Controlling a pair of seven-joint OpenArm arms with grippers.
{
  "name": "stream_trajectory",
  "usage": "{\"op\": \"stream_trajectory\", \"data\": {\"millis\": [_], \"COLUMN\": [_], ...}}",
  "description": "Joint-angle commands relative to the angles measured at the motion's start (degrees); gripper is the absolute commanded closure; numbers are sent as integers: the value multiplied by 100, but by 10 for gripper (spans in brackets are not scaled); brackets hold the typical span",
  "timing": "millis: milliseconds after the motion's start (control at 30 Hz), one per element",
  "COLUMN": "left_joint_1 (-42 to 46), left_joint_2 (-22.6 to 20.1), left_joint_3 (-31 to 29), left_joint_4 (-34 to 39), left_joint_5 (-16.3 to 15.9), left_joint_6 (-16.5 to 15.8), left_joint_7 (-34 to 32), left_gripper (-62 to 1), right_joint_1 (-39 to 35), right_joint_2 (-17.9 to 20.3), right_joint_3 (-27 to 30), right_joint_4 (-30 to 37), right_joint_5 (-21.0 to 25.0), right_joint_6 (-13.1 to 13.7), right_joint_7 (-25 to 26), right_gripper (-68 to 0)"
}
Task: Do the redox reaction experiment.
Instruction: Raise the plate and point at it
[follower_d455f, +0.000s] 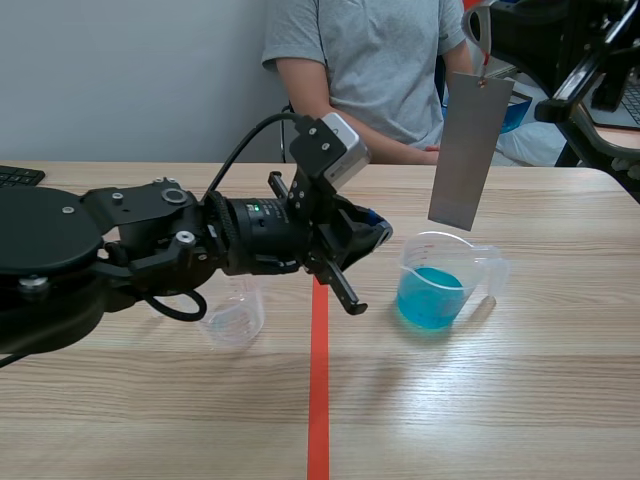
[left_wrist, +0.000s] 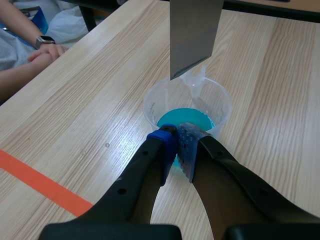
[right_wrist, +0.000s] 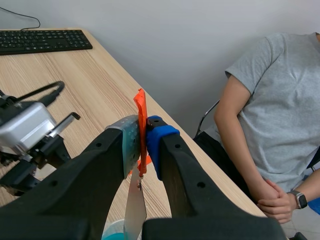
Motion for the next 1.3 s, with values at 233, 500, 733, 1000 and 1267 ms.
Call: {"op": "stream_trajectory", "data": {"millis": [233, 500, 733, 1000, 1267], "left_joint_1": [-190, -234, -251, -249, -249], "left_joint_2": [699, 935, 933, 933, 933], "left_joint_3": [85, 83, 79, 79, 79], "left_joint_4": [-713, -960, -960, -960, -960], "left_joint_5": [142, -17, -144, -144, -142], "left_joint_6": [142, 310, 337, 337, 337], "left_joint_7": [-389, -619, -695, -693, -693], "left_gripper": [-36, -36, -36, -36, -36], "right_joint_1": [83, 83, 83, 83, 83], "right_joint_2": [90, 90, 90, 90, 90], "right_joint_3": [74, 74, 74, 74, 74], "right_joint_4": [79, 79, 79, 79, 79], "right_joint_5": [63, 63, 63, 63, 63], "right_joint_6": [33, 33, 33, 33, 33], "right_joint_7": [83, 83, 83, 83, 83], "right_gripper": [-15, -15, -15, -15, -15]}}
